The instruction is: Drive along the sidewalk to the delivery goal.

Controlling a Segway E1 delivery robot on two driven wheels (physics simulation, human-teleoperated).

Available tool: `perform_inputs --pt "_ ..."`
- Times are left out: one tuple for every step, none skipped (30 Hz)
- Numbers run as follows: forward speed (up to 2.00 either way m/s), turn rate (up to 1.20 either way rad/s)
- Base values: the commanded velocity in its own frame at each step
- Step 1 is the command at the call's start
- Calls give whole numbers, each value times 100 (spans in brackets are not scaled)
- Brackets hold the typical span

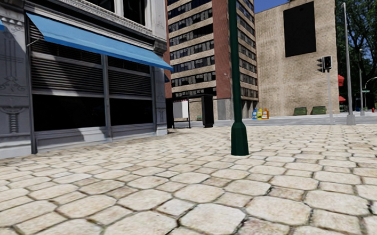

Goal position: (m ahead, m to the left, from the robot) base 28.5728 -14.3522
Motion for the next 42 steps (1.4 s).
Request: perform_inputs --pt "200 0" --pt "200 0" --pt "200 0" --pt "200 0" --pt "200 0" --pt "200 0" --pt "200 0" --pt "200 0" --pt "200 0" --pt "200 0" --pt "200 0" --pt "200 0" --pt "200 0" --pt "200 0" --pt "200 0" --pt "200 0" --pt "200 0" --pt "200 0" --pt "200 0" --pt "200 0" --pt "200 0" --pt "200 0" --pt "200 0" --pt "200 0" --pt "200 0" --pt "200 0" --pt "200 0" --pt "200 0" --pt "200 0" --pt "200 0" --pt "200 0" --pt "200 0" --pt "200 0" --pt "200 0" --pt "200 0" --pt "200 0" --pt "200 0" --pt "200 0" --pt "200 0" --pt "200 0" --pt "200 0" --pt "200 0"
